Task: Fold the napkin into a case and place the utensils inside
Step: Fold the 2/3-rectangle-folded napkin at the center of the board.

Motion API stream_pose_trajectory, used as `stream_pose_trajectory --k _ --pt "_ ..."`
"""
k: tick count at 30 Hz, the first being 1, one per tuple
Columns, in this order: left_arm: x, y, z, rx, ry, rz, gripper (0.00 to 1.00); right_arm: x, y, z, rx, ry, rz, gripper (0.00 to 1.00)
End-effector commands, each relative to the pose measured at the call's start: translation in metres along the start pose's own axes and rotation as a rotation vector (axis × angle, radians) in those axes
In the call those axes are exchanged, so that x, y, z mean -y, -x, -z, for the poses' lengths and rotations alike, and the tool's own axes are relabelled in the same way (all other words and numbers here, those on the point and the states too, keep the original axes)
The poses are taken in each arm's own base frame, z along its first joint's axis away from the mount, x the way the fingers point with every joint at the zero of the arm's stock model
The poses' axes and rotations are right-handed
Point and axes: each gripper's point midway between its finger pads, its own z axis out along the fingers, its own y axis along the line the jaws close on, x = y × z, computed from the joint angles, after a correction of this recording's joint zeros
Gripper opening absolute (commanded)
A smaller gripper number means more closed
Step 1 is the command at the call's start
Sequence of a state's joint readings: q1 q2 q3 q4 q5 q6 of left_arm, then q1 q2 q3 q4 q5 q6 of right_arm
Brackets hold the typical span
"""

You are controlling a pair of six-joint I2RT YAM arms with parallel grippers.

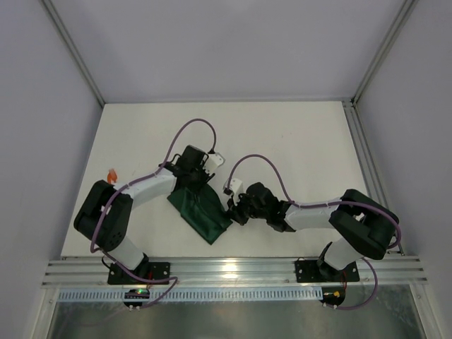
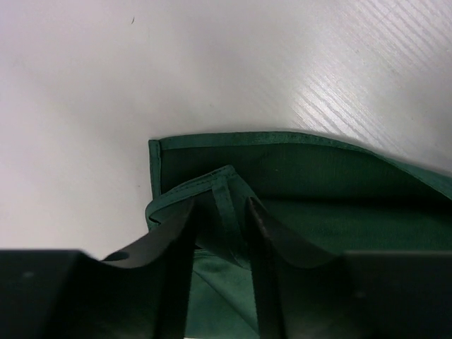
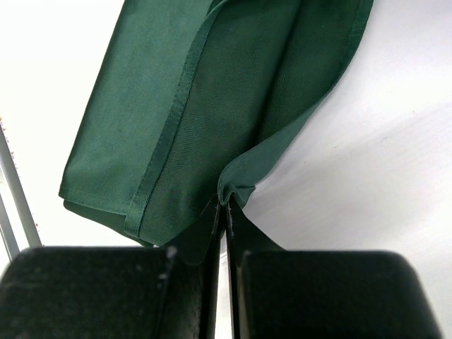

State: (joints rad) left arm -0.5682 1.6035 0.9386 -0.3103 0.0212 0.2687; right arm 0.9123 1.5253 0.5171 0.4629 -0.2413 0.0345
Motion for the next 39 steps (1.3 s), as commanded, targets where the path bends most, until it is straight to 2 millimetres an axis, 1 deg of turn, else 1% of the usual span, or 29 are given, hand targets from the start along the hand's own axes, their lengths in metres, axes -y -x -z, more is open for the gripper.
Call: stream_pose_trajectory --k 1,2,3,4,7,8,11,12,13,14,15,18,19,20,21,22,23,24,25,26,27,28,29,30,32,35,36,39 --pt "-0.002 0.007 0.009 0.035 0.02 -0.004 0.31 0.001 0.013 -0.002 0.052 -0.004 0.004 0.07" --pt "-0.007 0.005 0.01 0.026 0.049 -0.009 0.24 0.001 0.013 -0.001 0.054 -0.004 0.005 0.08" --pt "-0.008 0.005 0.01 0.03 0.051 -0.008 0.2 0.001 0.014 -0.001 0.055 -0.004 0.004 0.09" --pt "-0.008 0.006 0.012 0.038 0.053 -0.011 0.13 0.001 0.014 -0.001 0.052 -0.004 0.002 0.13" --pt "-0.008 0.006 0.013 0.051 0.055 -0.013 0.02 0.003 0.012 -0.001 0.034 -0.016 -0.014 0.24" --pt "-0.008 0.007 0.014 0.057 0.057 -0.02 0.0 0.004 0.013 -0.001 0.031 -0.023 -0.017 0.31" --pt "-0.008 0.006 0.014 0.068 0.058 -0.022 0.0 0.009 0.016 -0.001 0.013 -0.049 -0.027 0.42" --pt "-0.008 0.006 0.015 0.069 0.059 -0.022 0.0 0.011 0.019 0.0 0.014 -0.059 -0.032 0.47" --pt "-0.008 0.005 0.015 0.07 0.061 -0.023 0.0 0.016 0.021 0.001 0.006 -0.069 -0.047 0.5" --pt "-0.009 0.007 0.015 0.078 0.065 -0.023 0.0 0.02 0.025 0.001 0.01 -0.075 -0.059 0.53" --pt "-0.009 0.008 0.016 0.084 0.067 -0.024 0.0 0.024 0.032 0.001 0.019 -0.072 -0.071 0.6" --pt "-0.009 0.01 0.018 0.1 0.068 -0.026 0.0 0.044 0.041 0.003 0.028 -0.03 -0.175 0.66" --pt "-0.008 0.01 0.017 0.101 0.065 -0.028 0.0 0.047 0.046 -0.003 0.028 0.022 -0.226 0.66" --pt "-0.009 0.011 0.016 0.102 0.067 -0.028 0.0 0.069 0.048 -0.001 0.038 -0.005 -0.278 0.66" --pt "-0.009 0.012 0.016 0.107 0.066 -0.027 0.0 0.08 0.061 -0.004 0.059 -0.002 -0.3 0.66" --pt "-0.007 0.011 0.016 0.107 0.061 -0.025 0.0 0.084 0.052 -0.012 0.03 0.026 -0.34 0.66" --pt "-0.007 0.011 0.016 0.108 0.059 -0.025 0.0 0.092 0.053 -0.014 0.028 0.034 -0.377 0.66" --pt "-0.007 0.011 0.016 0.111 0.06 -0.021 0.0 0.095 0.068 -0.02 0.034 0.065 -0.382 0.66" --pt "-0.007 0.012 0.016 0.114 0.061 -0.019 0.0 0.095 0.056 -0.03 -0.018 0.095 -0.412 0.66" --pt "-0.007 0.011 0.016 0.115 0.063 -0.018 0.0 0.087 0.057 -0.036 -0.042 0.154 -0.427 0.66" --pt "-0.008 0.011 0.017 0.114 0.066 -0.019 0.0 0.088 0.067 -0.041 -0.054 0.174 -0.44 0.65" --pt "-0.008 0.012 0.019 0.122 0.07 -0.02 0.0 0.09 0.054 -0.05 -0.095 0.18 -0.475 0.63" --pt "-0.009 0.012 0.021 0.124 0.074 -0.022 0.0 0.093 0.05 -0.054 -0.111 0.17 -0.491 0.63" --pt "-0.01 0.011 0.021 0.126 0.077 -0.022 0.0 0.095 0.049 -0.057 -0.128 0.166 -0.504 0.63" --pt "-0.009 0.012 0.023 0.135 0.079 -0.021 0.0 0.097 0.035 -0.062 -0.161 0.16 -0.528 0.63" --pt "-0.008 0.008 0.024 0.14 0.079 -0.022 0.0 0.094 0.027 -0.067 -0.185 0.174 -0.579 0.63" --pt "-0.008 0.009 0.025 0.144 0.08 -0.024 0.0 0.093 0.021 -0.071 -0.198 0.184 -0.596 0.63" --pt "-0.007 0.007 0.025 0.143 0.079 -0.024 0.0 0.08 0.014 -0.08 -0.212 0.244 -0.631 0.63"
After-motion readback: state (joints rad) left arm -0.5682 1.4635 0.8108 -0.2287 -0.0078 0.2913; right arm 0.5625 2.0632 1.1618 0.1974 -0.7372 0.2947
